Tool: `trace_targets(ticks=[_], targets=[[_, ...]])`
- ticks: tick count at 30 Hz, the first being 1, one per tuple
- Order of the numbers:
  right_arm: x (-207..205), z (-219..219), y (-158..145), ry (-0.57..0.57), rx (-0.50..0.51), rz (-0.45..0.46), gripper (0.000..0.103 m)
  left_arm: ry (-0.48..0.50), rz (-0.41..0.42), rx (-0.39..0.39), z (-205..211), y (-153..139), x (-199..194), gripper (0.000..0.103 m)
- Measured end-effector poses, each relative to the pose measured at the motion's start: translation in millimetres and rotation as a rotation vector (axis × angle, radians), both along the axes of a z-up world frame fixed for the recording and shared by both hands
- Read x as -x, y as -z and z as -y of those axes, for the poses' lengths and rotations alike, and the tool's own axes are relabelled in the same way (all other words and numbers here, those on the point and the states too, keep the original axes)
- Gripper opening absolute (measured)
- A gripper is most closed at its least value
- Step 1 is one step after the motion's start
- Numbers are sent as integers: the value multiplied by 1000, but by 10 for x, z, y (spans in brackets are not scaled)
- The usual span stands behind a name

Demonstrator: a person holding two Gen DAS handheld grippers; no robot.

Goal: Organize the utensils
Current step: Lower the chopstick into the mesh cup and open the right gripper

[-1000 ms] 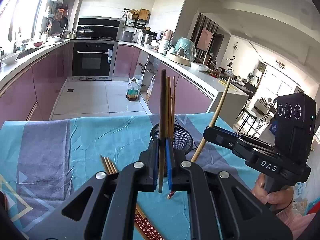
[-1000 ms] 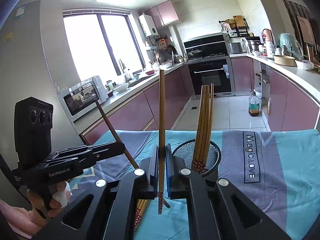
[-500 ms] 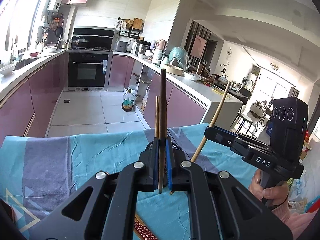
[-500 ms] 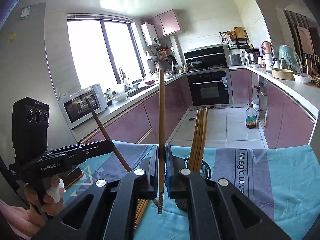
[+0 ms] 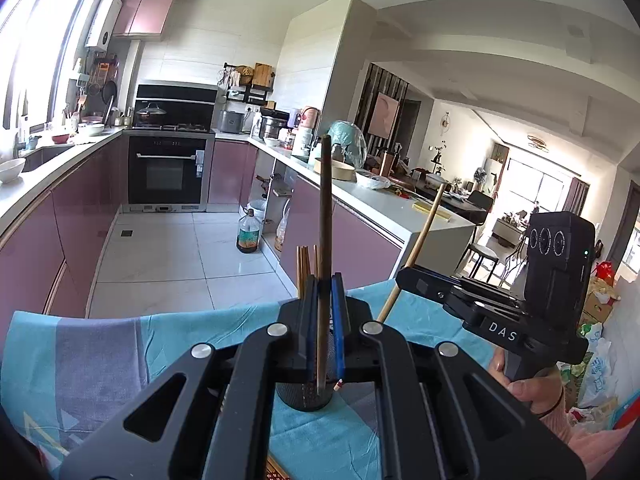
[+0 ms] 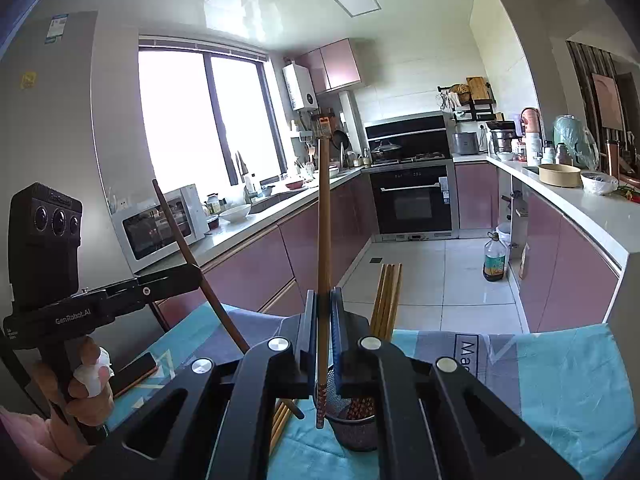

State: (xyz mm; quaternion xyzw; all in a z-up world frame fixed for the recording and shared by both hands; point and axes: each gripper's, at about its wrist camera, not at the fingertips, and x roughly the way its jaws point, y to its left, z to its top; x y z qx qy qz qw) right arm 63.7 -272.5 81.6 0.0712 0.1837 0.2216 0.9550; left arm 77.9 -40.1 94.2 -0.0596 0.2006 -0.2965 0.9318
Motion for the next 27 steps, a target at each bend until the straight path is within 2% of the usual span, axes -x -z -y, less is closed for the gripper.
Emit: trace_targets(ticks=[8,21,27], targets=[[-137,27,-48,21,8,19,5,-10,13,-5,87,-92,-118,7],[-422,10,213,62,42,-54,5,-50,-20,-96,407,138,-203,7],[-486,-29,348,63,53,-92,5,-43,-62,-127,504,245,-295,7]])
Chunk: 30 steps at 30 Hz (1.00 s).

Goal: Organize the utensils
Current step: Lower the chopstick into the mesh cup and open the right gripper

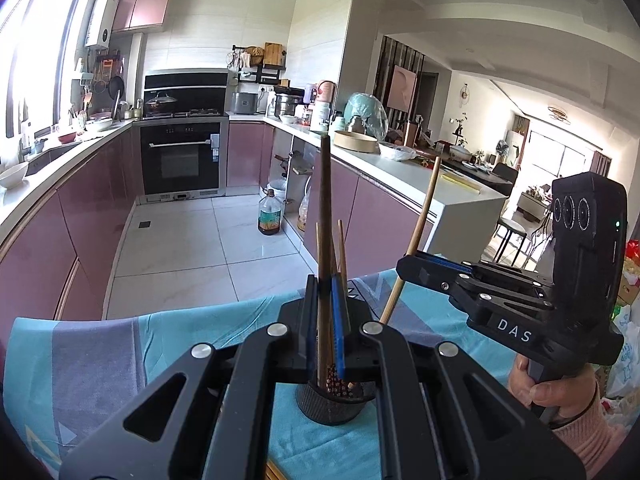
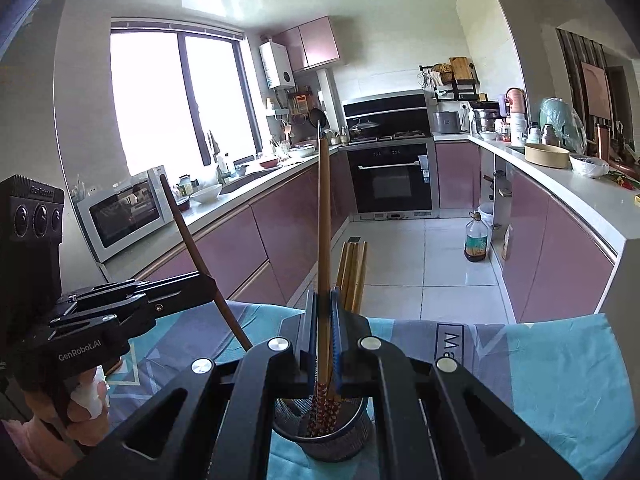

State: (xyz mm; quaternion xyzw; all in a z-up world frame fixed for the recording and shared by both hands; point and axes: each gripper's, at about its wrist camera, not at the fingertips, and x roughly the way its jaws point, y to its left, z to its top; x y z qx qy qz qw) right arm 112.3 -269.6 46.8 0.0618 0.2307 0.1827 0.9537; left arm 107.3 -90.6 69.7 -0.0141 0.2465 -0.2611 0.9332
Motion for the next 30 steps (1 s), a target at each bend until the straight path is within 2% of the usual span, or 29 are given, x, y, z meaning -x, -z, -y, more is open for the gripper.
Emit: trace_targets(ticks=[6,30], targets=[[-24,2,94,0,3,-29,5,8,-39,-14,11,86,-24,7],[-182,-74,295,-8,16,-109,5,40,-120,-58,34,89,-405,7]])
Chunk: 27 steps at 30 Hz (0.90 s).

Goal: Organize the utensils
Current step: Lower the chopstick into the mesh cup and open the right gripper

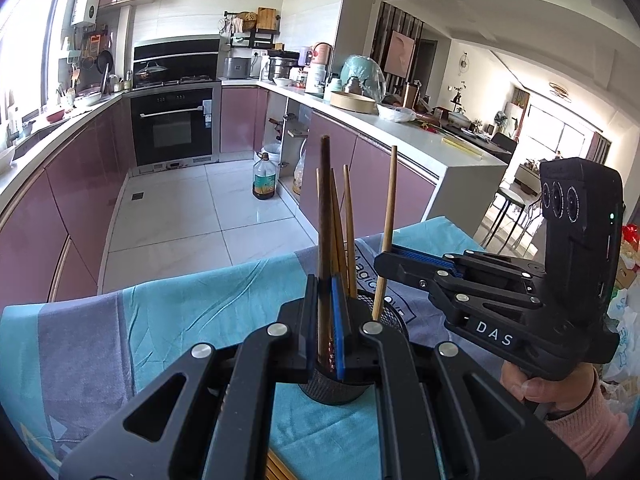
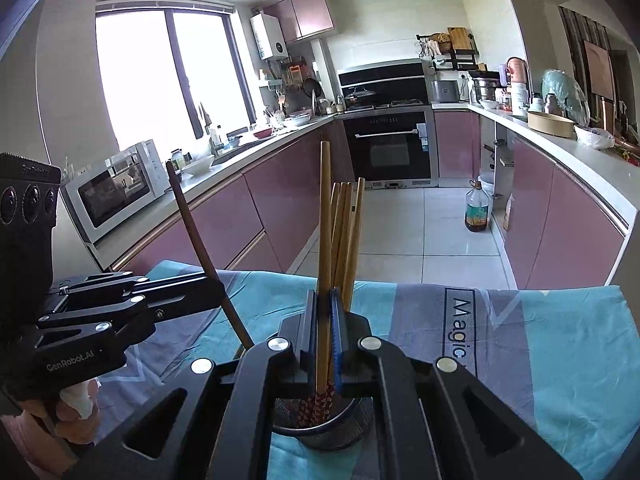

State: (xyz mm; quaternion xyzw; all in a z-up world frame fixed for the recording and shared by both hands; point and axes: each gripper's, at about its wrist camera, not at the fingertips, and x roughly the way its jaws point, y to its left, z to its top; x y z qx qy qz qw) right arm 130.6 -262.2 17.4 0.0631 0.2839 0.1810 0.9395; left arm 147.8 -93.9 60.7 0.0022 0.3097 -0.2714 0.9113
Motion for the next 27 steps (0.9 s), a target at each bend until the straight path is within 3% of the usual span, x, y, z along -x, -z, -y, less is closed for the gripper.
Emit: trace_targets(ticks=[16,27], targets=[[-136,-2,35,17,-9,-29,5,-1,-30,-7,126,24,-289,7],[-215,6,107,35,-15,-51,7,-10,-99,-16,149,268,-517,8]])
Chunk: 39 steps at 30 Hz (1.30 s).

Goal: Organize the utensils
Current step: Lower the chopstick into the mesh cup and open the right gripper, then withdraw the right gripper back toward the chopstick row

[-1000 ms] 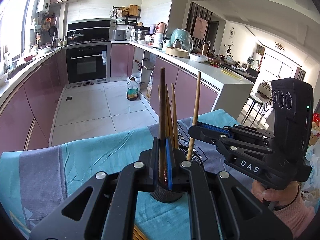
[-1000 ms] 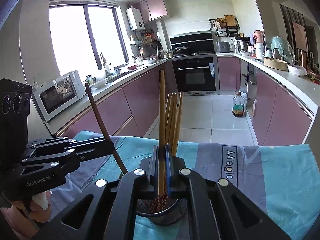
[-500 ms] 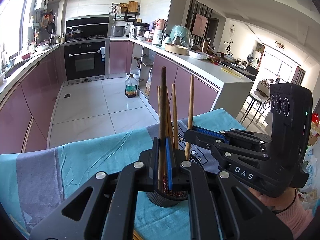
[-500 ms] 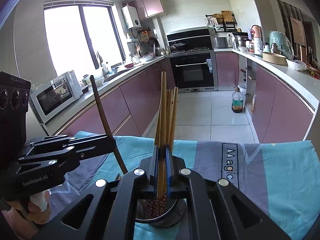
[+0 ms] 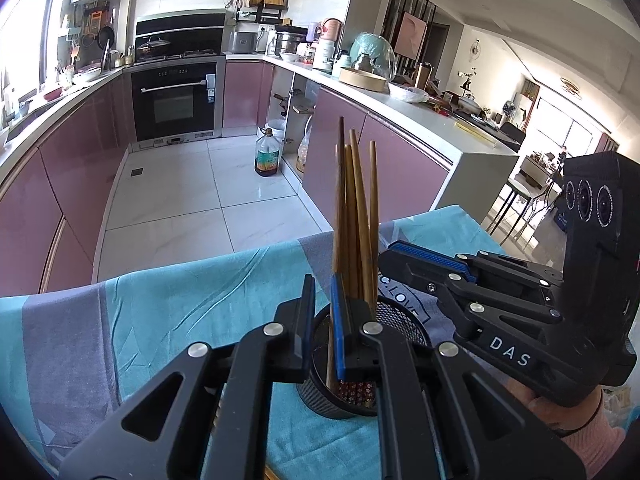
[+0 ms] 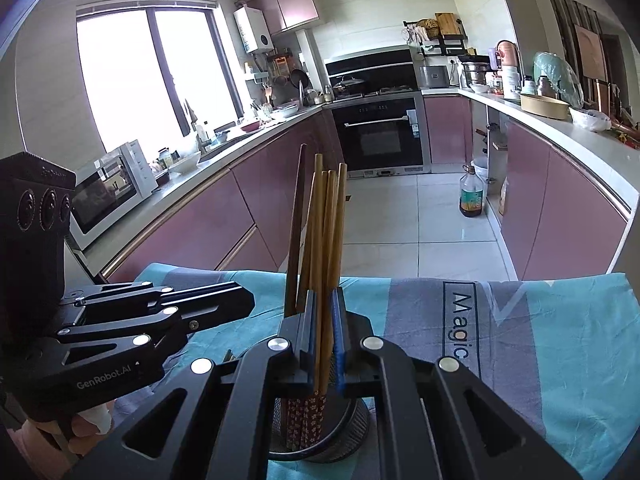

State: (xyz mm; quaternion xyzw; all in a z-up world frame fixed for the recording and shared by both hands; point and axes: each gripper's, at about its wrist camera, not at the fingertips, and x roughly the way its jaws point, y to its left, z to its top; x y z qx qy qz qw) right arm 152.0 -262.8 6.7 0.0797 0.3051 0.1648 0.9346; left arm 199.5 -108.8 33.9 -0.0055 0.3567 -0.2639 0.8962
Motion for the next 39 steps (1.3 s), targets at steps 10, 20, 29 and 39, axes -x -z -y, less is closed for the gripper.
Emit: trace_targets(ticks=[10,20,29,39], targets=[[186,4,-27,-16,-19,24,26,-57,58,-9,-219,55,127,31],[751,-240,-167,-184,-1,103,46,-174,113,-48,-785,205,550,44],[784,-607,424,-265,42,-74,48,-216,1,-116,-1105,776,817,49],[760,-989,901,-281,114,-200,46,-227,-85,-158,-1165,1258,921,49]])
